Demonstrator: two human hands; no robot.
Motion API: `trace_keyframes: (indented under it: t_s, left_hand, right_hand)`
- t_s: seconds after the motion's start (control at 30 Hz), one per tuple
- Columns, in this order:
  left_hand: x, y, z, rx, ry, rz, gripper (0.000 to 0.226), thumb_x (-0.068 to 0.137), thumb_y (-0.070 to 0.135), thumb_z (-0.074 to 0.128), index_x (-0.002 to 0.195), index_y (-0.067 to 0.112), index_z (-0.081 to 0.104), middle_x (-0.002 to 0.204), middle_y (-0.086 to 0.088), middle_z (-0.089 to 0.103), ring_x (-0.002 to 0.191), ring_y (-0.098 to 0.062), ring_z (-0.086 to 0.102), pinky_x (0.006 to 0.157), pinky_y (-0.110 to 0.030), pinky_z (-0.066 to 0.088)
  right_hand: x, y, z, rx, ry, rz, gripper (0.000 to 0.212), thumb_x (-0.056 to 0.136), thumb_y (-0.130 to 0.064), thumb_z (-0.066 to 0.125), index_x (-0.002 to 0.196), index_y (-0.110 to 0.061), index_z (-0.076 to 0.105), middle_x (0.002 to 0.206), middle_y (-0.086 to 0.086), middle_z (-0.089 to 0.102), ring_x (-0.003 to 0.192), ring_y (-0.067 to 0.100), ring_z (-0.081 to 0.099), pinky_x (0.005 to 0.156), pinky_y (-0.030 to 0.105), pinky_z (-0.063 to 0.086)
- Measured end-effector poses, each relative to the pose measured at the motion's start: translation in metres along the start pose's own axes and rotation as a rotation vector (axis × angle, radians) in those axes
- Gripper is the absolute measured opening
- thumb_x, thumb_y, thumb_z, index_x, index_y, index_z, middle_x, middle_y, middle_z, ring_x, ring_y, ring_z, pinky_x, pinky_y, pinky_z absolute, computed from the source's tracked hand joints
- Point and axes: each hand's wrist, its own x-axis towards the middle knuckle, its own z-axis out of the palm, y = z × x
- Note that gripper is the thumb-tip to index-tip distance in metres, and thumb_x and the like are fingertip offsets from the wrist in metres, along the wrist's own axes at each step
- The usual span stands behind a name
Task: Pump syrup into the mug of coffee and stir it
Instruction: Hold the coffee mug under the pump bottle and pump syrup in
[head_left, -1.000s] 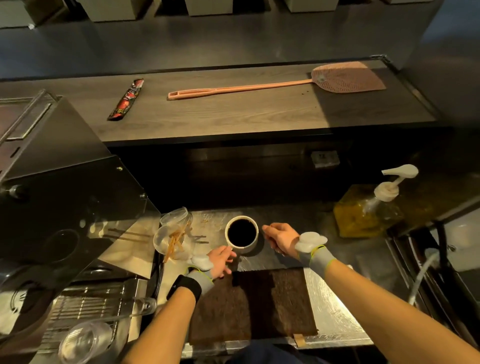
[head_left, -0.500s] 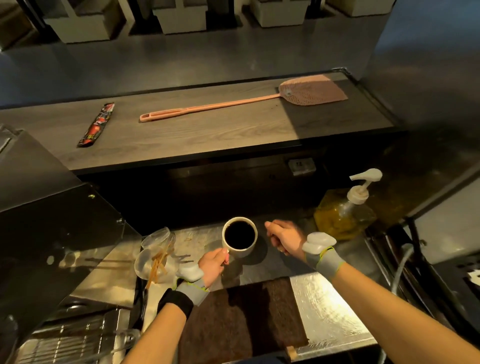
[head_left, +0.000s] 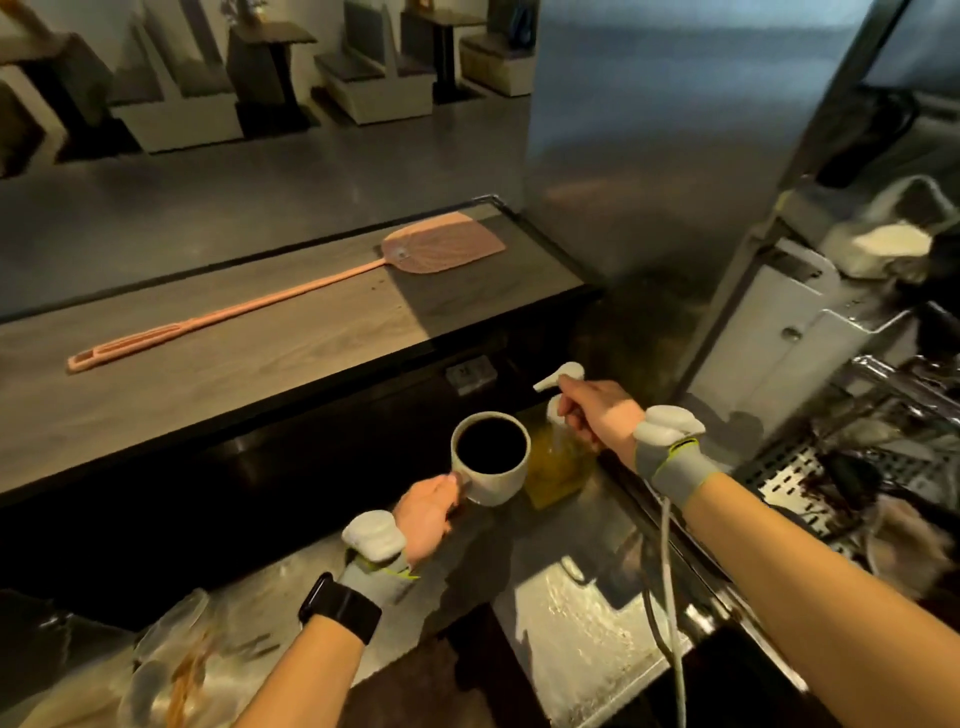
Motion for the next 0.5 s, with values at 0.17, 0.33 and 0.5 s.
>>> trace_keyframes:
  t_s: [0.17,0.33,0.5]
  left_hand:
    - [0.018,0.034,0.013,0.086,-0.048,-0.012,0.043,0.092,0.032,0.033,0.108,0.0,0.058,0.109,-0.027,0.062,0.099,-0.038,0.058,0.076,-0.033,0.036]
    - [0.023,0.049,0.018,-0.082,-0.021,-0.029,0.037,0.091,0.032,0.042,0.062,0.02,0.062,0.059,-0.001,0.061,0.054,-0.016,0.055,0.053,-0.027,0.035]
    - [0.025,0.053,0.017,-0.092,-0.031,0.045,0.035,0.091,0.033,0.041,0.06,0.025,0.056,0.061,0.0,0.06,0.042,-0.004,0.046,0.045,-0.019,0.037]
  right_hand:
    - [0.014,-0.002,-0.012,-0.095,0.1,0.035,0.059,0.095,-0.05,0.041,0.051,-0.015,0.059,0.026,-0.007,0.046,0.024,0.005,0.04,0.035,0.016,0.03]
    - [0.021,0.003,-0.01,-0.122,0.105,0.023,0.059,0.094,-0.052,0.042,0.052,-0.013,0.056,0.029,-0.005,0.049,0.043,0.016,0.045,0.047,0.024,0.034]
    - [0.03,0.01,-0.012,-0.103,0.094,0.005,0.056,0.094,-0.051,0.044,0.054,-0.014,0.056,0.053,0.003,0.05,0.049,0.019,0.044,0.051,0.025,0.034]
